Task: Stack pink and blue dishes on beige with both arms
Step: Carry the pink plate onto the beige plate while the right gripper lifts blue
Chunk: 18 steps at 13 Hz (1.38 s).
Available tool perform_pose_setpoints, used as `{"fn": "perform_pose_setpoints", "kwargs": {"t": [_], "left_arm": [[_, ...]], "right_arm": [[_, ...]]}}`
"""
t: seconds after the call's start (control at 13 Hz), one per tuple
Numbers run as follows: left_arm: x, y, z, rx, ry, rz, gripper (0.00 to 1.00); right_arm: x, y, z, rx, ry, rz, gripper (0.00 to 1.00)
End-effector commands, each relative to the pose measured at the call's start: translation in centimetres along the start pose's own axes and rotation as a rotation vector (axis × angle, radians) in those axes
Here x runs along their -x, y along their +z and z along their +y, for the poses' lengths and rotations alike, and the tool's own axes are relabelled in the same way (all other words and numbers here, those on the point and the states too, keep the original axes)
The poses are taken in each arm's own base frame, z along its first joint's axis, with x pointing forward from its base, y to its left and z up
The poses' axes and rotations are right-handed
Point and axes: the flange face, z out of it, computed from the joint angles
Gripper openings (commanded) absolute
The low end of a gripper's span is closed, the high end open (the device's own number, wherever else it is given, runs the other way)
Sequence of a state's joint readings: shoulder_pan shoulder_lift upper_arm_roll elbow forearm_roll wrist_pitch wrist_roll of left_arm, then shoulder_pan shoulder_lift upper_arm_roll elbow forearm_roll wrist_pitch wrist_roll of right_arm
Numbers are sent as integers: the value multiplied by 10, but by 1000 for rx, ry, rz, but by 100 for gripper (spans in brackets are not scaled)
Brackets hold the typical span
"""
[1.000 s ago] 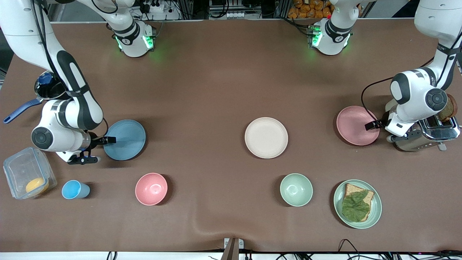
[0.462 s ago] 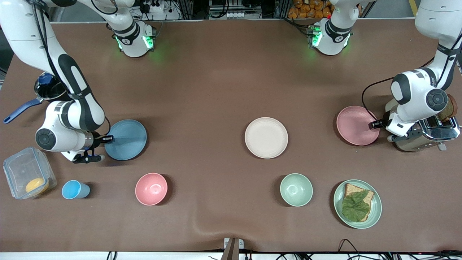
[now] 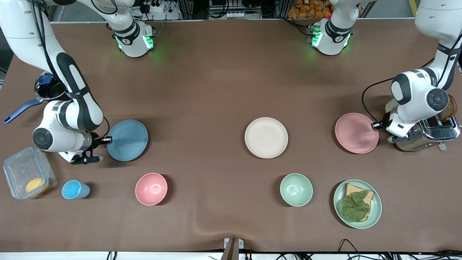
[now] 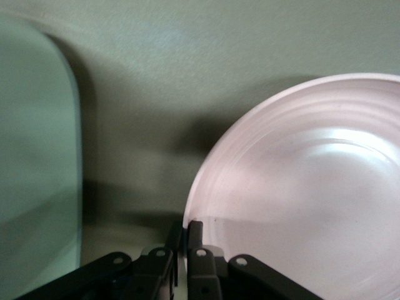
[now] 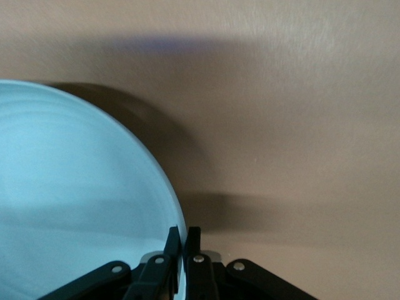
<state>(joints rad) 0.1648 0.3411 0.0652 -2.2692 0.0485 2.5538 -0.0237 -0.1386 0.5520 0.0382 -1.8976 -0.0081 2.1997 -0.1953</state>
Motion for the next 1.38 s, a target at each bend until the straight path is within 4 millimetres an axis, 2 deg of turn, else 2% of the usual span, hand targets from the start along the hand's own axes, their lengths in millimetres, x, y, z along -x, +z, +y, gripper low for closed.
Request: {"fn": "perform_pose_setpoints", "kwargs": {"t": [0.0, 0.15, 0.23, 0.38, 0.46, 0.54, 0.62, 0.77, 0.92, 1.0, 1.15, 1.31], "left_arm": [[-10, -26, 25, 28, 26, 49, 0], [-18, -53, 59, 48, 32, 48, 0], [-23, -70, 70, 50, 42, 35, 0], [-34, -113, 108, 67, 15, -38, 0], [-34, -144, 127, 63, -14, -70, 0], [-38, -175, 143, 58, -30, -95, 0], [-40, -197, 162, 55, -47, -119, 0], [-39, -224, 208, 72, -77, -105, 0], [-26, -224, 253, 103, -97, -132, 0], [-20, -216, 272, 126, -106, -160, 0], [-17, -205, 290, 172, -102, -167, 0], [-11, -175, 319, 164, -44, -183, 0]], "right_arm": [[-8, -30, -7, -10, -14, 58, 0], [-12, -55, -15, -1, -28, 102, 0], [-13, -66, -21, 4, -37, 119, 0], [-14, -95, -38, 22, -75, 163, 0], [-14, -110, -45, 31, -96, 186, 0], [-13, -125, -56, 37, -125, 202, 0], [-13, -136, -69, 39, -148, 198, 0], [-16, -159, -104, 36, -188, 173, 0], [-15, -168, -132, -8, -179, 149, 0], [-13, -168, -143, -33, -156, 137, 0], [-9, -172, -168, -45, -125, 132, 0], [-1, -176, -207, -44, -68, 119, 0]]}}
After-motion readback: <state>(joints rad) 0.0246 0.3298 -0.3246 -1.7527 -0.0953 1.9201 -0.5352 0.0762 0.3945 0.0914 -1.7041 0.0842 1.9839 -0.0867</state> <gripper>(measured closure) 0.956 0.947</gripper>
